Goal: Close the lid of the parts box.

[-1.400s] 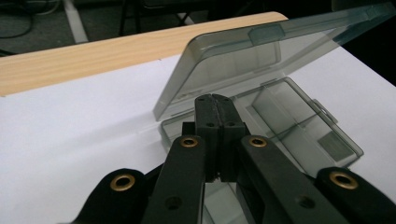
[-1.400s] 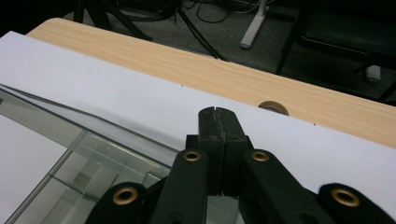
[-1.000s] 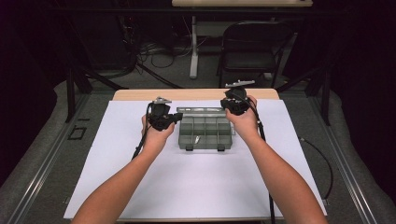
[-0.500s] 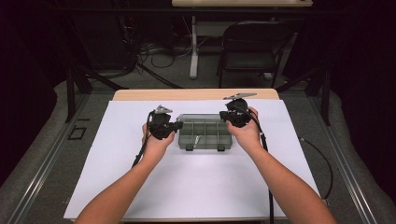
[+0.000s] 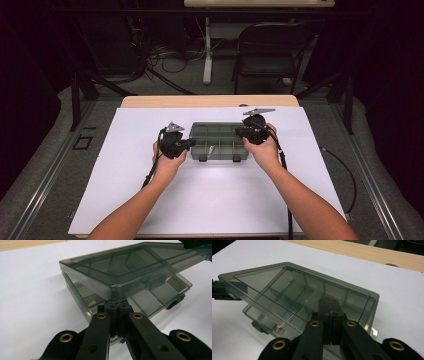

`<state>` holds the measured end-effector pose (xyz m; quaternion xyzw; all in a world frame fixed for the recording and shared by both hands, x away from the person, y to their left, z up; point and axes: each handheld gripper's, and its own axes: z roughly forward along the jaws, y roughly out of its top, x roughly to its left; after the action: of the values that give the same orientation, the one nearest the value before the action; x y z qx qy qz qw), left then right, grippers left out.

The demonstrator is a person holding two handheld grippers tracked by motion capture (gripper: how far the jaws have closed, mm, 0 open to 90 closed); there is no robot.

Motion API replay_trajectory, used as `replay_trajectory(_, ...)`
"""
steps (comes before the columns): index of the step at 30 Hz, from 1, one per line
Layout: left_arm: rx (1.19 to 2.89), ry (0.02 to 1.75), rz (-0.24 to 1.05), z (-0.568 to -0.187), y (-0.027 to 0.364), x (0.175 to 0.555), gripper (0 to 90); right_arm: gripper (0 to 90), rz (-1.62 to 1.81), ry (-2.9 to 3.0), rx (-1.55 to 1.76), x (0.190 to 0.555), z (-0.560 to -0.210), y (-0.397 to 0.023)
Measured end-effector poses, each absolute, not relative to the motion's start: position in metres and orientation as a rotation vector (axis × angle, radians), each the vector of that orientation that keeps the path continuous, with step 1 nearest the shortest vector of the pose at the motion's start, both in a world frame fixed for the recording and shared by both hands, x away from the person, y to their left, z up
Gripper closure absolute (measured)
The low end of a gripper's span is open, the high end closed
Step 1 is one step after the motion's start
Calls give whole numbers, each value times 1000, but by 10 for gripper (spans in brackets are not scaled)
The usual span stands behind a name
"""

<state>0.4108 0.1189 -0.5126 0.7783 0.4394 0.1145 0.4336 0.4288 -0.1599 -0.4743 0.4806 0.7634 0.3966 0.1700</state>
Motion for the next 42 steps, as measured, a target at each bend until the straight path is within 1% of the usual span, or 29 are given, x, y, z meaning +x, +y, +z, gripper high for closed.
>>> replay_trajectory(19, 1964, 1098, 269, -524, 130, 390, 900, 900, 1151, 2178, 1374, 415, -493, -160)
replay_trajectory(29, 1939, 1109, 239, -514, 140, 379, 900, 900, 1160, 2161, 1377, 409, -502, -162)
replay_trajectory(35, 1930, 1110, 256, -506, 136, 387, 900, 900, 1153, 2166, 1367, 405, -508, -161)
replay_trajectory(42, 1943, 1123, 254, -510, 125, 401, 900, 900, 1136, 2176, 1380, 404, -517, -163)
